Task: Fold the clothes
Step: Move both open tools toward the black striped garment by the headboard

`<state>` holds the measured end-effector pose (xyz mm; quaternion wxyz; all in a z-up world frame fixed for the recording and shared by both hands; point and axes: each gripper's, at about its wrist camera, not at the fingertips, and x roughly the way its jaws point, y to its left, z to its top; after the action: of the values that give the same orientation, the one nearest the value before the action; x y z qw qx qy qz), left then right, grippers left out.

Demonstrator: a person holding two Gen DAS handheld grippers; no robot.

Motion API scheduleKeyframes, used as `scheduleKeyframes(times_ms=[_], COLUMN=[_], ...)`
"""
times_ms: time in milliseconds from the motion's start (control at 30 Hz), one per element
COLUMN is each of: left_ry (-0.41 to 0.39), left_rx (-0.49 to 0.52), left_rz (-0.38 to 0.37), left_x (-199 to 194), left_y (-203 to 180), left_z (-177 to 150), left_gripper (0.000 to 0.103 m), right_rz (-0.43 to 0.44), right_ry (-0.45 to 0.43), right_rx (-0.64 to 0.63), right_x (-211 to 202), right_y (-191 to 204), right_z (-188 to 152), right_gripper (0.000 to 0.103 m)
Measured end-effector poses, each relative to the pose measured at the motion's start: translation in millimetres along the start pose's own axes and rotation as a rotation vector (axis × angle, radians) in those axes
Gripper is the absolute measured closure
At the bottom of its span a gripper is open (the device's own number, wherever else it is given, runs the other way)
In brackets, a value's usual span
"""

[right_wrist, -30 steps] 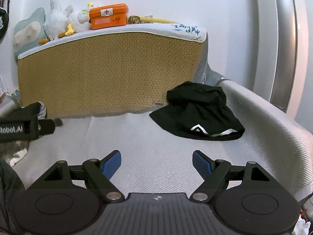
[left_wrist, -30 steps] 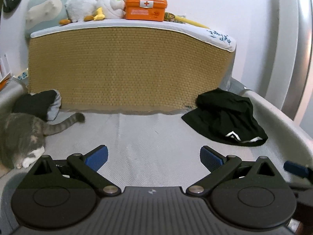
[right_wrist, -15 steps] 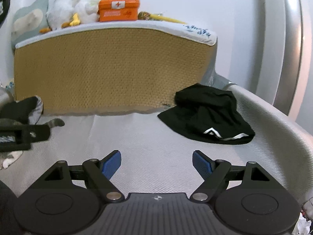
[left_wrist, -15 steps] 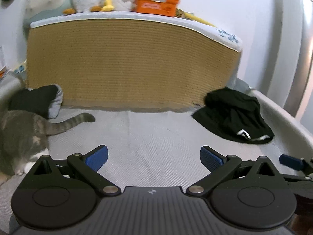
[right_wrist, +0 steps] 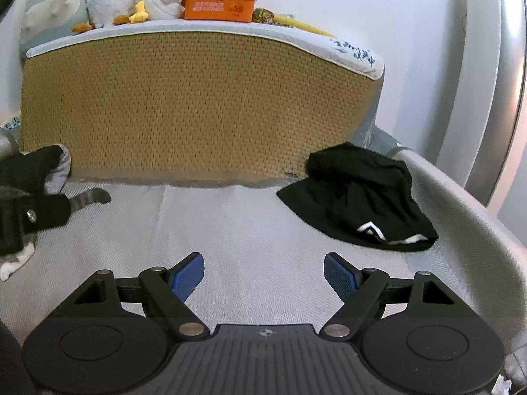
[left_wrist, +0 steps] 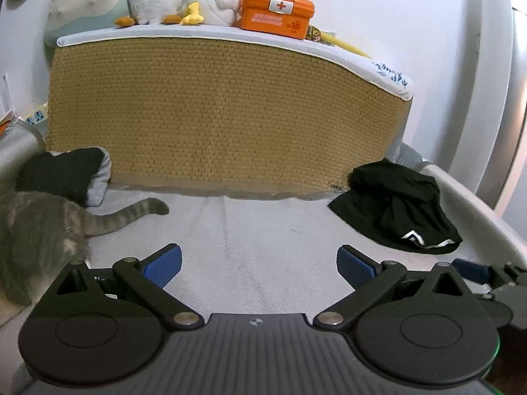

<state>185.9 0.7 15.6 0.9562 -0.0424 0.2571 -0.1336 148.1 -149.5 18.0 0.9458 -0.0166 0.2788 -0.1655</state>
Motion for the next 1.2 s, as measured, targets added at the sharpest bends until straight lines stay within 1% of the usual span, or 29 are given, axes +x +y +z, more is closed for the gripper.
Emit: scheduleKeyframes(times_ms=[233, 367, 467, 567, 700, 833, 900, 1000, 1100, 1200], left_ry=[-0.008, -0.013, -0.014, 0.001, 0.035, 0.030, 0.031, 0.046, 0.055, 0.079], left_rx=[-0.003, -0.004, -0.004, 0.000, -0.009, 0.030, 0.048, 0.072, 0.100, 0.111], left_rz=[0.048, 0.075, 0.092, 0.092, 0.074, 0.091, 0.083, 0.054, 0.043, 0.018], left_x=[10, 16, 21, 28, 39, 45, 50, 60, 70, 83], left_y=[-3, -5, -8, -16, -28, -45, -53, -64, -74, -81], left_z=[-3, -4, -6, -8, -8, -7, -6, -4, -5, -8], left_gripper=[0.000, 0.000, 0.000, 0.000, 0.000, 0.000, 0.000, 0.002, 0.003, 0.003], right_rz=[0.051, 0.064, 0.070, 0.066, 0.087, 0.118, 0.140, 0.196, 0.190, 0.197], right_ry=[-0.005, -0.027, -0.029, -0.024, -0.019, -0.023, -0.033, -0.023, -0.020, 0.003], right_rx=[-0.012, -0.030, -0.017, 0.004, 0.022, 0.042, 0.056, 0.101, 0.119, 0.141], right_x=[10, 16, 25, 34, 48, 61, 66, 79, 93, 112], right_y=[-13, -21, -34, -48, -62, -73, -78, -90, -97, -105], right_z=[-9, -12, -11, -10, -10, -9, -9, -7, -7, -8], right_gripper=[0.020, 0.020, 0.021, 0.022, 0.024, 0.026, 0.026, 0.026, 0.026, 0.026])
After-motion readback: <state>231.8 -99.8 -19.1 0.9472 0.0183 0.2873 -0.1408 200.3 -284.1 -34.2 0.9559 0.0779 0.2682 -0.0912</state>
